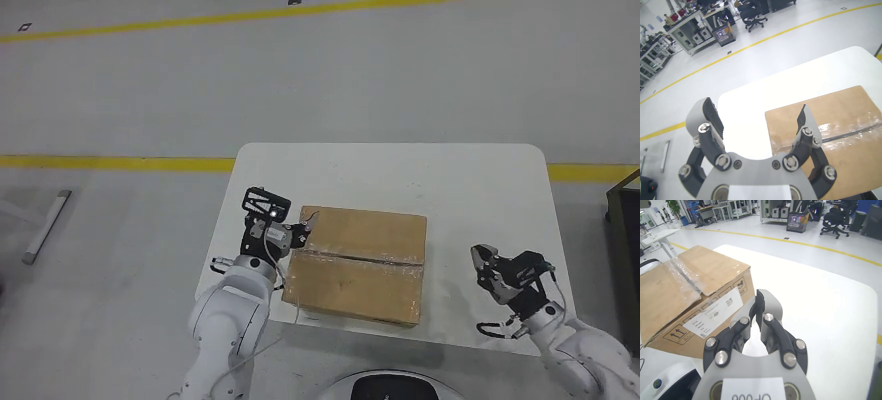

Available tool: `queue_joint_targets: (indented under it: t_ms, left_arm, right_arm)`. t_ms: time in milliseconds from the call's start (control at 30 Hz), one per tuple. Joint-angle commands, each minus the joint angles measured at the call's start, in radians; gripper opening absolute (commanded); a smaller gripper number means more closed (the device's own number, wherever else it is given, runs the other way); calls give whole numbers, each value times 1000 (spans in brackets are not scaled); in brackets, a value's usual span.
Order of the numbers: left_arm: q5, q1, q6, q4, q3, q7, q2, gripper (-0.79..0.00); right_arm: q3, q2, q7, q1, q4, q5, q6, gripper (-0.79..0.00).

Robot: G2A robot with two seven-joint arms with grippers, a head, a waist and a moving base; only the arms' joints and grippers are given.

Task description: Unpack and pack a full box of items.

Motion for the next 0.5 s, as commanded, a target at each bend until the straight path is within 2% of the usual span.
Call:
queue_joint_targets:
  t_ms: [0,267,367,467]
  left_arm:
    - [-44,-19,-48,8,31,-19,-1,0]
    - [-179,-125,-260,98,190,-162,-6,0]
    - [-214,-166,-279,142,221,-175,-9,0]
    - [-214,-166,-279,142,221,-175,-9,0]
  right_arm:
    - [38,3,-10,-22,-12,1,4,-785]
    - [137,6,-31,-65,-21,55,7,-785]
    - [153,7,-30,-71,-20,67,0,-785]
    - [159,6,-30,-76,-19,71,-2,-785]
